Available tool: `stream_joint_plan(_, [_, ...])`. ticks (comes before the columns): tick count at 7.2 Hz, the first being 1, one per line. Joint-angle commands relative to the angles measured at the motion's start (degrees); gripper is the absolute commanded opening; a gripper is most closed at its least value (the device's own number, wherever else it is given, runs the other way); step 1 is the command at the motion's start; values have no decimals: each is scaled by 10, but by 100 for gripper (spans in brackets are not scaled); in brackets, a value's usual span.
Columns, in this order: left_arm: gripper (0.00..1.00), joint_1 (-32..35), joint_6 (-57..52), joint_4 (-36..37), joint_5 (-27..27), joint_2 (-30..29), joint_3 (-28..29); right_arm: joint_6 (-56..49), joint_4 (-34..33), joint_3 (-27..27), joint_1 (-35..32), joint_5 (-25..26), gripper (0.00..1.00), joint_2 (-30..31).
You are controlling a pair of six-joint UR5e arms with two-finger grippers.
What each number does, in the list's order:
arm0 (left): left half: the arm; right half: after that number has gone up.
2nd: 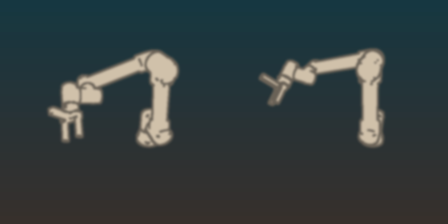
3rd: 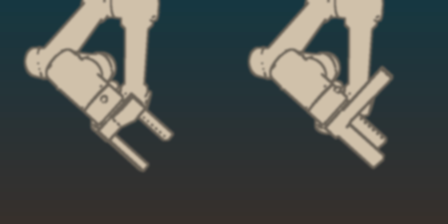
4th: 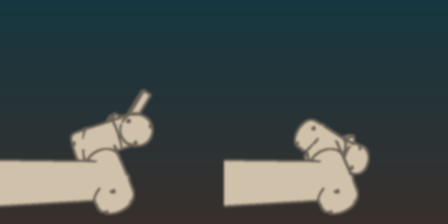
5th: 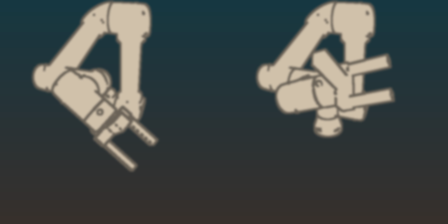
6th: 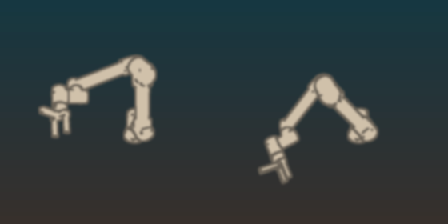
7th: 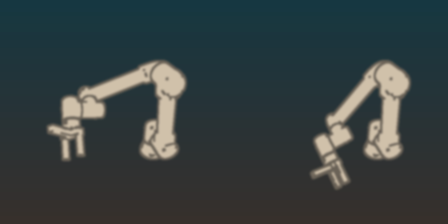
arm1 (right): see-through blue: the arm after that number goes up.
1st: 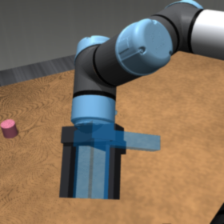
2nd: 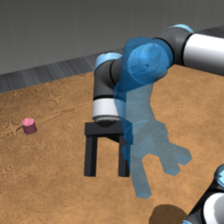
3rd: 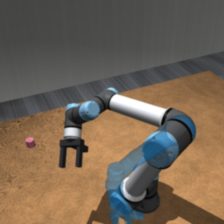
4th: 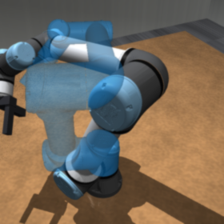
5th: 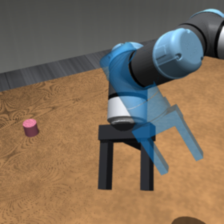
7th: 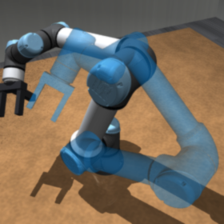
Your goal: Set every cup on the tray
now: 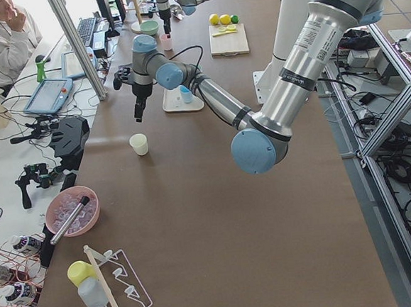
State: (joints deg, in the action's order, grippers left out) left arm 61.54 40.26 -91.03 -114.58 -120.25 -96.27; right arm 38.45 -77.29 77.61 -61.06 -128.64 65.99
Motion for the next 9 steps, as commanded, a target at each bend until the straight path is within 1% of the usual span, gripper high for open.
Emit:
stream_joint_plan(1, [97, 6, -38, -77, 1, 2, 89, 4, 0, 1, 3, -6, 0, -3])
stream_joint_plan(2, [97, 2, -32, -125, 1, -2, 146, 17, 0, 4, 4, -6, 0, -25])
stream_joint_plan(3, [95, 1, -20, -142, 1, -9, 179, 73, -1, 17, 23, -11, 0, -55])
stream_joint_plan(4, [89, -4, 8, -160, 1, -18, 202, 151, -1, 17, 45, -11, 0, -99])
stream_joint_plan(5, [88, -18, 19, -180, 1, -24, 222, 199, -1, 18, 64, -11, 0, -131])
stream_joint_plan(6, [86, -46, 61, -196, 5, -24, 228, 244, 1, 20, 96, -6, 0, -153])
stream_joint_plan(7, [76, -57, 74, -203, 7, -24, 233, 280, 1, 22, 117, -5, 0, -174])
stream_joint_plan(8, [31, -59, 74, -222, 7, -24, 250, 313, 1, 30, 141, -2, 0, -191])
stream_joint_plan(9, [0, -59, 67, -224, 6, -23, 254, 325, 1, 33, 164, 22, 0, -196])
